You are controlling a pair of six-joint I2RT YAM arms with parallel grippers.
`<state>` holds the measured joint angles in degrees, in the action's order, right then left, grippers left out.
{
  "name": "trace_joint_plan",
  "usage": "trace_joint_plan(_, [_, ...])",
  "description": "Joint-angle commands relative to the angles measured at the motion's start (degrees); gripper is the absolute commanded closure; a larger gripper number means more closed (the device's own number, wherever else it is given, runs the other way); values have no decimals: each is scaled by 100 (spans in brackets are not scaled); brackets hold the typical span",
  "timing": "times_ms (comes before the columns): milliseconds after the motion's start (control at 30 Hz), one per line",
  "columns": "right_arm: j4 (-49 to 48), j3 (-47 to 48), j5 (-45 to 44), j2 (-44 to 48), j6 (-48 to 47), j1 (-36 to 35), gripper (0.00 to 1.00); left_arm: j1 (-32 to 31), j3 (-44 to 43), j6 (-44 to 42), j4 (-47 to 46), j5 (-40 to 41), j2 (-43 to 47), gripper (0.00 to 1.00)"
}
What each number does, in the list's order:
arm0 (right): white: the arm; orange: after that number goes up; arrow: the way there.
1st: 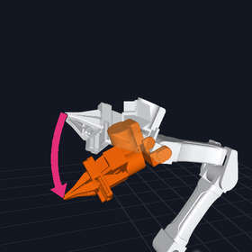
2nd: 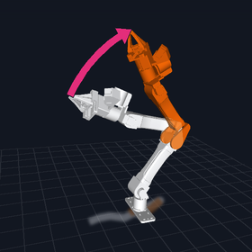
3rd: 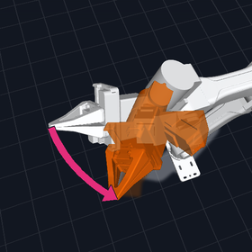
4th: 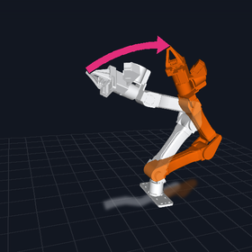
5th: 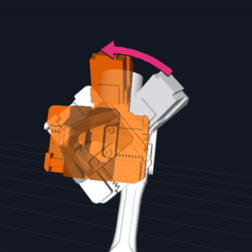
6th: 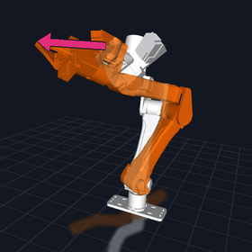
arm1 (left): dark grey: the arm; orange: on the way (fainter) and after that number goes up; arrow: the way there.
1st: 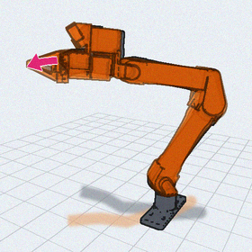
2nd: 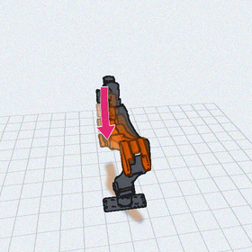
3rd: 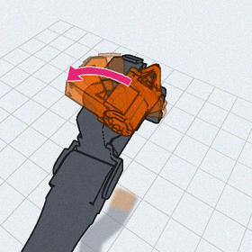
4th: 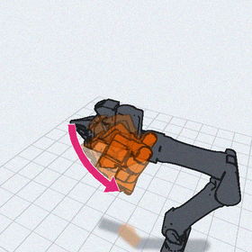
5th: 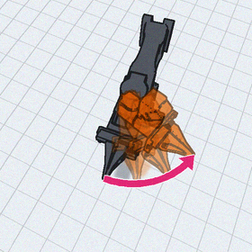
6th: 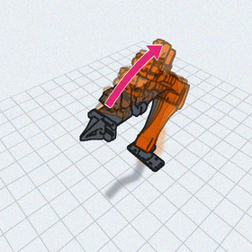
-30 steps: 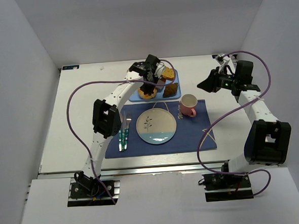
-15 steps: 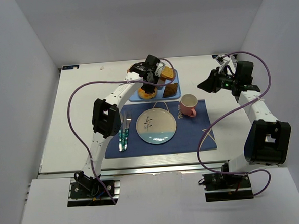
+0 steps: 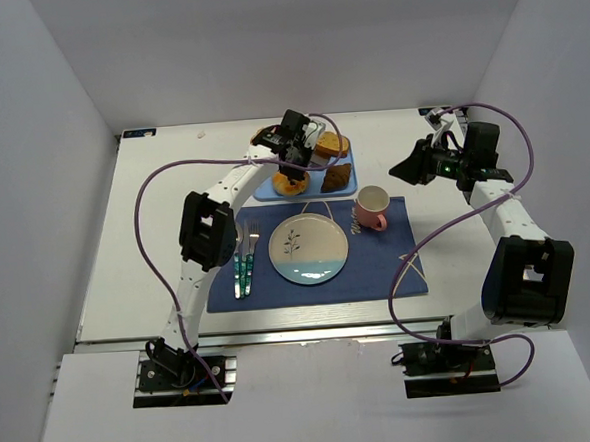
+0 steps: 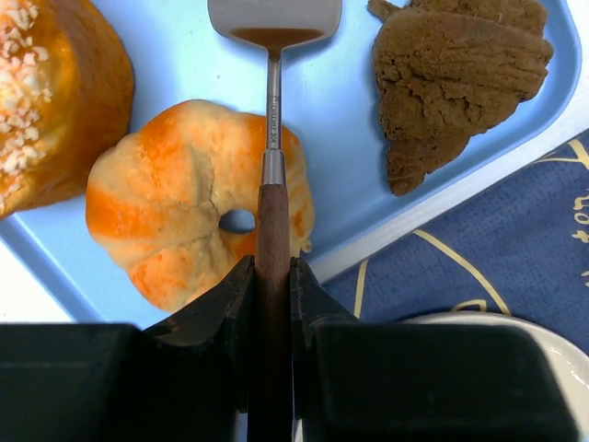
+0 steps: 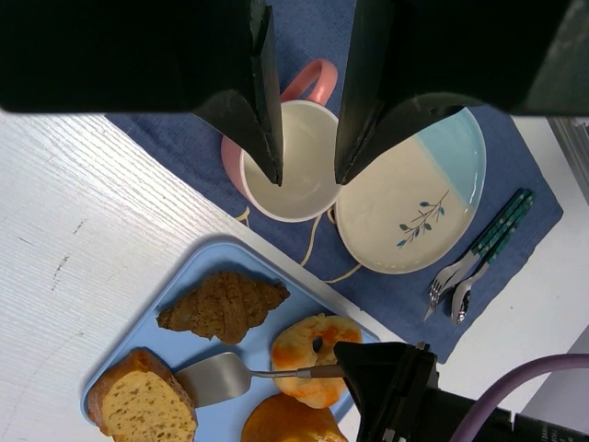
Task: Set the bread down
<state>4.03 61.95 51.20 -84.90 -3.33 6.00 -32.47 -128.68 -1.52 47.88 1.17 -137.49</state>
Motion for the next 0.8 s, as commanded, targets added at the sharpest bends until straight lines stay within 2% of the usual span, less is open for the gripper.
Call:
trace_joint_plan(0, [-201, -87, 110, 79, 17, 33, 65, 83, 98, -191, -507, -336, 196, 100])
trace_joint_plan(167, [-201, -96, 92, 79, -1, 33, 64, 135, 554, -314, -1050, -582, 354, 100])
trace_joint_plan(533, [-192, -122, 83, 62, -36, 33, 65, 267, 2504, -200, -2660, -820, 1171, 100])
trace_joint_plan(767, [-175, -131, 101, 53, -45, 33, 64, 285, 2980, -191, -3258, -794, 1558, 100])
